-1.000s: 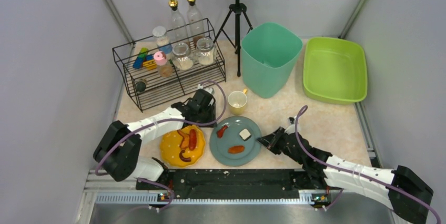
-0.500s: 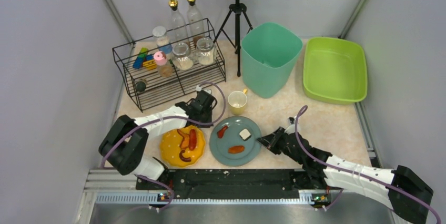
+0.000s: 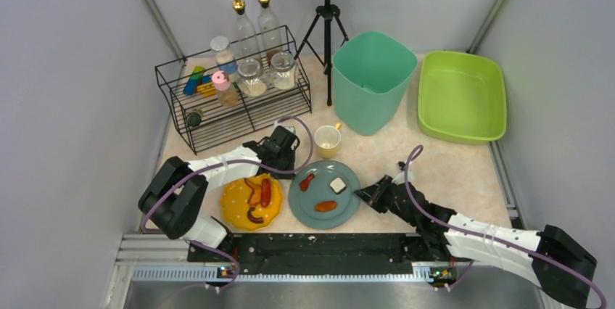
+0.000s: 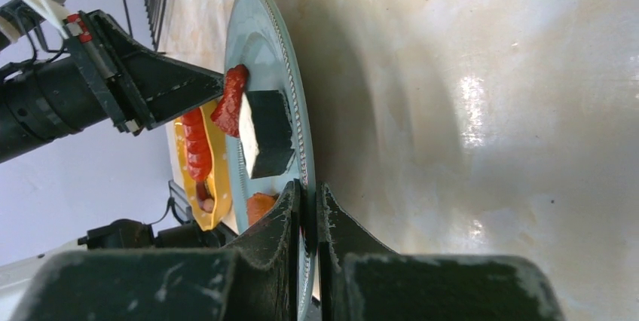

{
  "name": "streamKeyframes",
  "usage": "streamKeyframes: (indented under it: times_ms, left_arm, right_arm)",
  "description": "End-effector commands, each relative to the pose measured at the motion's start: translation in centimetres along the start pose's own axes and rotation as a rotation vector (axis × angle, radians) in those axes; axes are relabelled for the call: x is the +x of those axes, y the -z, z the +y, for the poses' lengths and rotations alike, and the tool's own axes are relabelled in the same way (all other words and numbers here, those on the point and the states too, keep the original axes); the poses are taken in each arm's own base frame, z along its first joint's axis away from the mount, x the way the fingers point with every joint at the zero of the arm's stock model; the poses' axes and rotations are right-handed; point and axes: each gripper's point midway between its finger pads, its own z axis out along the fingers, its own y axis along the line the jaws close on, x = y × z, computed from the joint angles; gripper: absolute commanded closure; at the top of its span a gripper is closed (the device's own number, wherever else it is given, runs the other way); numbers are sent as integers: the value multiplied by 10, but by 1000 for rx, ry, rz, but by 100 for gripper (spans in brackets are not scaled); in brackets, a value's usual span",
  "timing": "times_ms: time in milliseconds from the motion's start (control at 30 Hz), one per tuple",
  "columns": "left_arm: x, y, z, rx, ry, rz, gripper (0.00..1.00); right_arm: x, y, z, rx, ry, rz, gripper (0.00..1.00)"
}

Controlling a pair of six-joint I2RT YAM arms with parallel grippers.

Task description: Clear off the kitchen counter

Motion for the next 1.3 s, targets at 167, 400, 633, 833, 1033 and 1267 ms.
streamKeyframes:
  times_ms: [167, 400, 633, 833, 1033, 1267]
  left_arm:
    - [24, 0, -15, 90, -16, 59, 100]
    - [25, 0, -20, 99, -27, 61, 100]
    - [25, -1, -21, 104, -29, 65, 100]
    - [25, -3, -23, 106, -35, 69, 100]
    - [27, -2, -25, 110, -41, 72, 100]
    - [30, -4, -28, 111, -49, 80, 100]
  right_arm:
    - [16, 0, -61, 125, 45, 30, 100]
    - [19, -4, -57, 121, 37, 42, 91]
    - [20, -3, -61, 121, 24, 41, 78]
    - [20, -2, -61, 109, 23, 42, 73]
    - [20, -3, -57, 85, 16, 40, 72]
    - [23, -6, -48, 46, 15, 58, 72]
